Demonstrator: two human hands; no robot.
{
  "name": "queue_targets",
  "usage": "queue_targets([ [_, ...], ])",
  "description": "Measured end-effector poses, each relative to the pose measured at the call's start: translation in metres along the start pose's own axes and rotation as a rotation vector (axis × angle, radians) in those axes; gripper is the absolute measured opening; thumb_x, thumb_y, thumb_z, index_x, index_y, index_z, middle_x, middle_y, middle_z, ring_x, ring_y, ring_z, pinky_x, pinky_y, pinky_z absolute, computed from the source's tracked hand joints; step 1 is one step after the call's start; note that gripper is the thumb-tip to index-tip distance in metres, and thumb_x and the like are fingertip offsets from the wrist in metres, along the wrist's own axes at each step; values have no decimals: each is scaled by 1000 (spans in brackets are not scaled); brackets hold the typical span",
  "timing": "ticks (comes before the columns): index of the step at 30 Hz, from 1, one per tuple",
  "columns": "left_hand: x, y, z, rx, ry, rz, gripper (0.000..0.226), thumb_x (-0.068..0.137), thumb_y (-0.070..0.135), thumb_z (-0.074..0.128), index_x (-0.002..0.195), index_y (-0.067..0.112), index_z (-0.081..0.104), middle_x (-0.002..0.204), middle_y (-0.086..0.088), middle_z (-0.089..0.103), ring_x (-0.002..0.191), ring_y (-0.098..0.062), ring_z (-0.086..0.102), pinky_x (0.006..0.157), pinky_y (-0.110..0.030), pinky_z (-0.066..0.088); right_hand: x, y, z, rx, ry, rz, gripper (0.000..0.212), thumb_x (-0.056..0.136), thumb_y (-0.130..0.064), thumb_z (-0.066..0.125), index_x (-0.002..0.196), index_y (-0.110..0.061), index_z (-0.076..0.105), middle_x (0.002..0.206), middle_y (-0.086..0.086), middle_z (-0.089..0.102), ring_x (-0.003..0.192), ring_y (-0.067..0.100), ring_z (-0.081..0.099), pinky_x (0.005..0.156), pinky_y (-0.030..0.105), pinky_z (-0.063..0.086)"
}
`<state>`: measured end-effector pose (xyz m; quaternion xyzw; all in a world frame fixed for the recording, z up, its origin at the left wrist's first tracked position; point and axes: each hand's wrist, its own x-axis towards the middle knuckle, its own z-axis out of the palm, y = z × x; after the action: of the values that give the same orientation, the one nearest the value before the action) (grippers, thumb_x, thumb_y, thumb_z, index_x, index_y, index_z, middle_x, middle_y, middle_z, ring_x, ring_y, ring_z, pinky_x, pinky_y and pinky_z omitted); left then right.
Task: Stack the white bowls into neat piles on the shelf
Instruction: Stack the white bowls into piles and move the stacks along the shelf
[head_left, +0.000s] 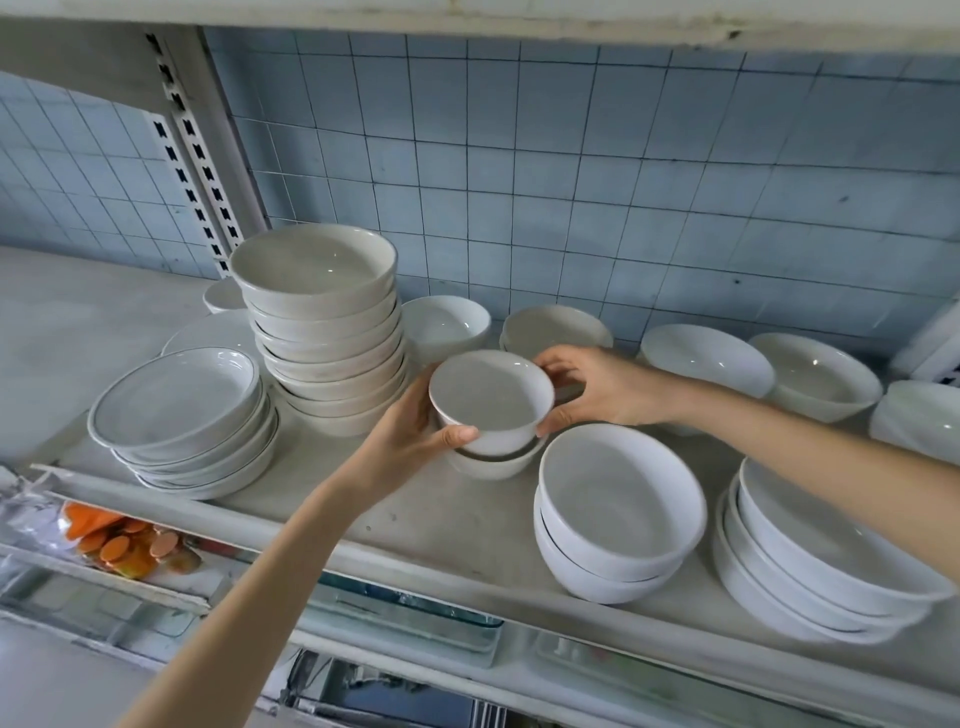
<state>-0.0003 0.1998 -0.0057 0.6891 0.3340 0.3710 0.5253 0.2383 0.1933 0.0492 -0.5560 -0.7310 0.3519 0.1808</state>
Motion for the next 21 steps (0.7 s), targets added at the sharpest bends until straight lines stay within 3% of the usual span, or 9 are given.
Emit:
queue_targets([
  [6,-2,-4,-2,30,-44,-16,90,60,58,79,131,20,40,130,0,56,124,-13,52,103,-31,43,1,1,1,-56,-36,34,68,63,-29,86,120,-17,52,119,-9,62,112,6,58,102,34,44],
  [11,-6,-3,-7,20,-91,-49,95,63,52,80,138,12,38,135,-3,54,128,-14,49,107,-34,40,-1,-2,0,17,-90,64,67,67,-17,83,123,-12,47,116,-3,65,103,9,64,95,31,50],
  [14,-10,0,-6,-30,-73,-76,74,76,34,76,137,12,41,133,-4,57,125,-13,51,101,-23,43,-1,-4,0,53,-134,78,70,70,-13,81,129,-14,43,115,0,67,101,10,66,93,30,51],
  [17,-13,2,0,-40,-1,-42,44,92,10,54,134,13,42,130,-3,58,120,-6,53,94,-15,42,-2,-4,0,82,-153,81,70,71,-14,80,131,-17,44,114,-1,67,102,12,66,95,34,50],
  [21,-13,4,4,-43,25,-29,39,94,-2,44,122,26,45,122,7,58,113,6,55,90,-10,41,-2,-2,1,114,-148,64,66,71,-13,80,128,-19,46,116,-1,66,104,13,65,97,34,49],
])
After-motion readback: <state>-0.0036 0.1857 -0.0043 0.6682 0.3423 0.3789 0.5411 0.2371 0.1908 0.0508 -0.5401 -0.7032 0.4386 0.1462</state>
